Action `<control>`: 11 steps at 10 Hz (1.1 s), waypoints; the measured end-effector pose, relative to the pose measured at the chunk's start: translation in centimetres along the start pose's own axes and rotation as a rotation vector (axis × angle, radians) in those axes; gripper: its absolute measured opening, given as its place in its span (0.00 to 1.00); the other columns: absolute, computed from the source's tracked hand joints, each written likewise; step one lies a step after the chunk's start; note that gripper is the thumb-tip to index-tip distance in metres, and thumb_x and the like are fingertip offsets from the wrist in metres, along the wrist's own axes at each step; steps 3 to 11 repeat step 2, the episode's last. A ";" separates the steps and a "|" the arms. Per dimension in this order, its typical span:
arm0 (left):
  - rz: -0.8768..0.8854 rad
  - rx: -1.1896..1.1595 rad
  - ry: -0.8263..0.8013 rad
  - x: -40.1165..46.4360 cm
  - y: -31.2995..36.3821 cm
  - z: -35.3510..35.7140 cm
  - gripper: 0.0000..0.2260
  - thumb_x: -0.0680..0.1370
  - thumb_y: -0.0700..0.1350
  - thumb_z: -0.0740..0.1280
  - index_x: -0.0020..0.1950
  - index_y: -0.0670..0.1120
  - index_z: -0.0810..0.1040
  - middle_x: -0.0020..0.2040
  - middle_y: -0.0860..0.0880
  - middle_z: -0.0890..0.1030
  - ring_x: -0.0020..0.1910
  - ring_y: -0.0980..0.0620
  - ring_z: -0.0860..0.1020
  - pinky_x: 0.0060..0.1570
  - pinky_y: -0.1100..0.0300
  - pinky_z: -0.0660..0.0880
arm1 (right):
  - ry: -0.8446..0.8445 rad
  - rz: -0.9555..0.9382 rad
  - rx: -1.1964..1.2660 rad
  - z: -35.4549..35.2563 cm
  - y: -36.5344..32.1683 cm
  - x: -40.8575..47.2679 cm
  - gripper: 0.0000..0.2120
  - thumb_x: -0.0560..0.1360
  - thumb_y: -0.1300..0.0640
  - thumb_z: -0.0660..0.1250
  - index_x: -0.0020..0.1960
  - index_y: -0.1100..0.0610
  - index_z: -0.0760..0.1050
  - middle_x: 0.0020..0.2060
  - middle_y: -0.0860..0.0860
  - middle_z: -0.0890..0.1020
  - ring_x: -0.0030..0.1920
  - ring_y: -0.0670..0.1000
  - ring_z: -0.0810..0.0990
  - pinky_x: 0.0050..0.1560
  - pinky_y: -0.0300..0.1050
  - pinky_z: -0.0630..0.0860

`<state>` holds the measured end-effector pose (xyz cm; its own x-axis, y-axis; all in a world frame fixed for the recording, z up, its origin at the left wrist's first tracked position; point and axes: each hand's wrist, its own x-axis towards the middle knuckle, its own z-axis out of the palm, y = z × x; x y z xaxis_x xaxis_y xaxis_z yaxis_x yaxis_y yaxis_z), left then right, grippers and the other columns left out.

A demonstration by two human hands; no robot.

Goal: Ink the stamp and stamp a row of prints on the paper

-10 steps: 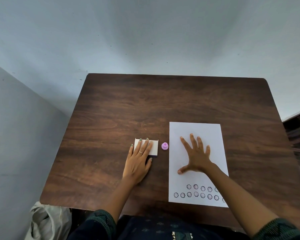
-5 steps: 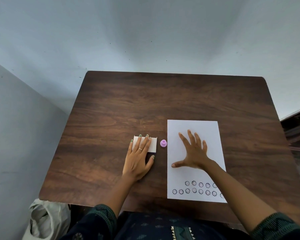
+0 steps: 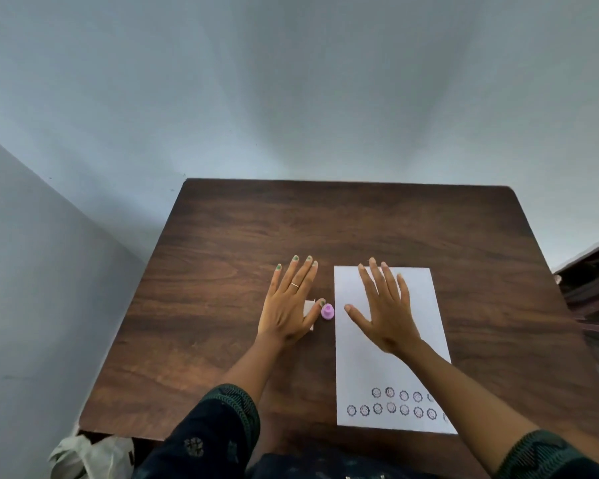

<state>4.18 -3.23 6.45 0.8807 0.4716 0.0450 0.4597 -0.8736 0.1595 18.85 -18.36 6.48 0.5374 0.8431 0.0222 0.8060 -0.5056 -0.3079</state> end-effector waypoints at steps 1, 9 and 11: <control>0.054 0.053 0.097 3.0 -0.4 -2.7 0.29 0.79 0.60 0.48 0.77 0.49 0.51 0.77 0.51 0.50 0.77 0.48 0.47 0.75 0.48 0.42 | 0.189 -0.069 -0.032 -3.0 -1.1 3.2 0.33 0.74 0.38 0.54 0.73 0.55 0.59 0.74 0.56 0.62 0.74 0.59 0.59 0.72 0.59 0.54; 0.084 0.080 0.241 7.0 -1.1 -7.5 0.29 0.79 0.59 0.51 0.77 0.47 0.52 0.77 0.50 0.54 0.77 0.48 0.50 0.75 0.47 0.45 | 0.341 -0.145 -0.097 -8.0 -2.3 7.7 0.31 0.76 0.43 0.53 0.74 0.57 0.56 0.74 0.58 0.61 0.75 0.59 0.57 0.73 0.59 0.54; 0.084 0.080 0.241 7.0 -1.1 -7.5 0.29 0.79 0.59 0.51 0.77 0.47 0.52 0.77 0.50 0.54 0.77 0.48 0.50 0.75 0.47 0.45 | 0.341 -0.145 -0.097 -8.0 -2.3 7.7 0.31 0.76 0.43 0.53 0.74 0.57 0.56 0.74 0.58 0.61 0.75 0.59 0.57 0.73 0.59 0.54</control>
